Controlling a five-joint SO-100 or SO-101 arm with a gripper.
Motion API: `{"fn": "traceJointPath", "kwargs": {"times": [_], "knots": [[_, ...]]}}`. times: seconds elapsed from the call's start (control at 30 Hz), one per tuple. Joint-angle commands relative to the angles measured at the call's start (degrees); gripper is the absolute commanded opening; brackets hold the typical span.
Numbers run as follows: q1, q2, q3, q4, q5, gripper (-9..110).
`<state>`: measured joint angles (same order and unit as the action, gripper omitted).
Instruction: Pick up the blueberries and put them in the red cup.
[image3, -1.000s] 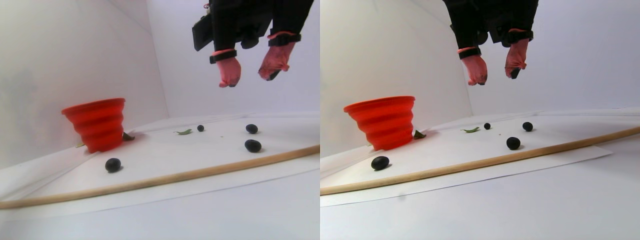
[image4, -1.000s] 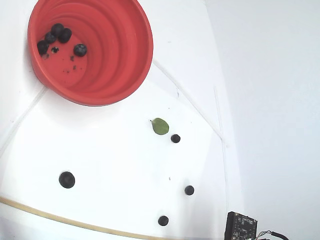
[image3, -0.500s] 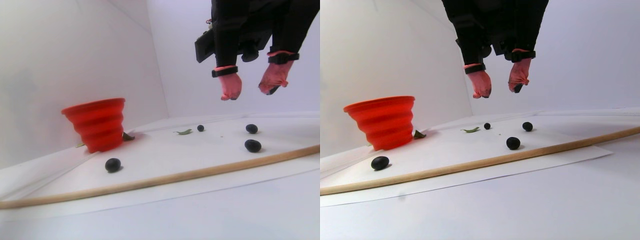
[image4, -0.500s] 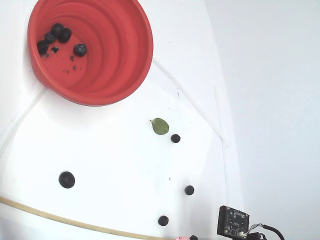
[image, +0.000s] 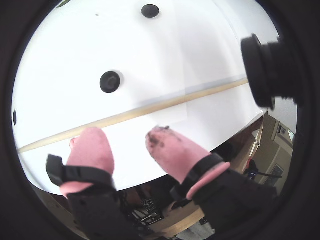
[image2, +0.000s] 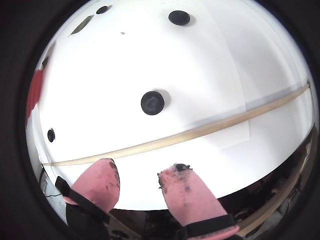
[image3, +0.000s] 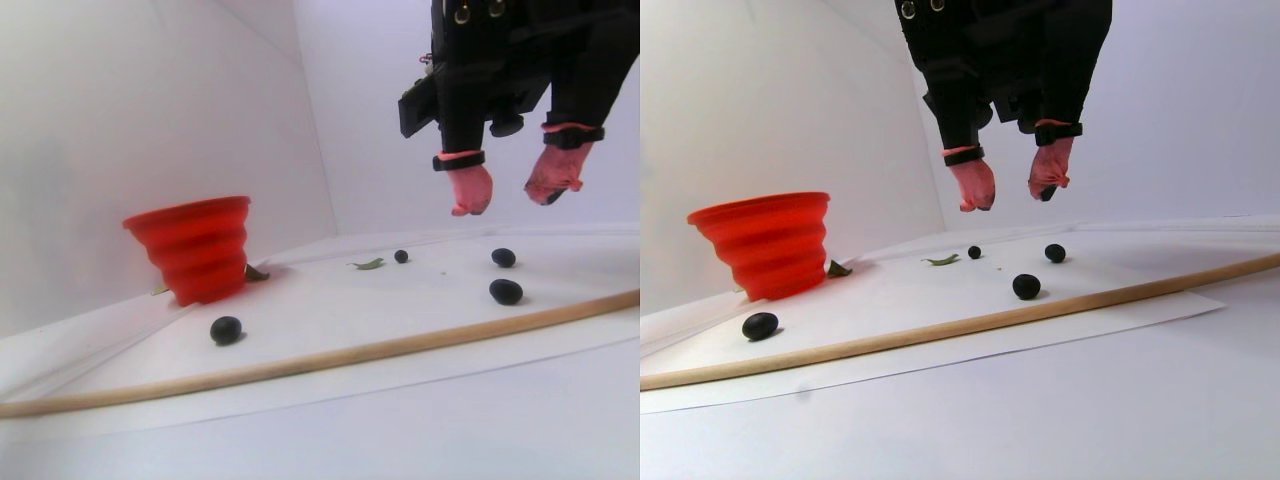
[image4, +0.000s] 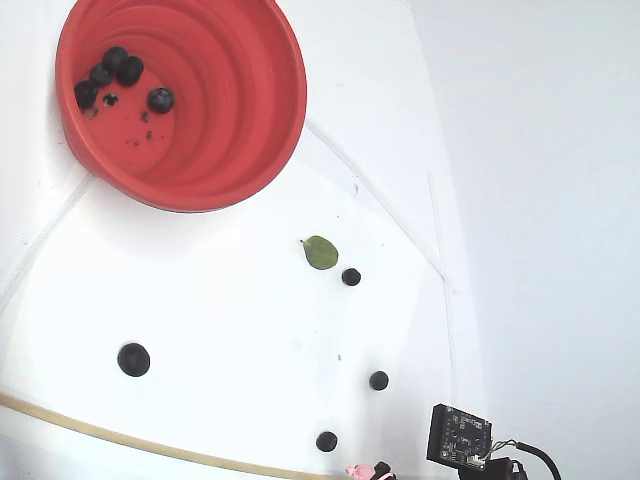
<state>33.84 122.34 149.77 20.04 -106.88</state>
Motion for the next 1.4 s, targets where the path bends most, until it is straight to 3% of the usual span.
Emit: {"fn": "traceJointPath", "kwargs": {"times": [0.0,1.37], "knots": [[0.53,-0.53,-4.92,-1.76,-0.26,16],[-0.79,-20.65,-11.69,-12.66,0.00,18]]}}
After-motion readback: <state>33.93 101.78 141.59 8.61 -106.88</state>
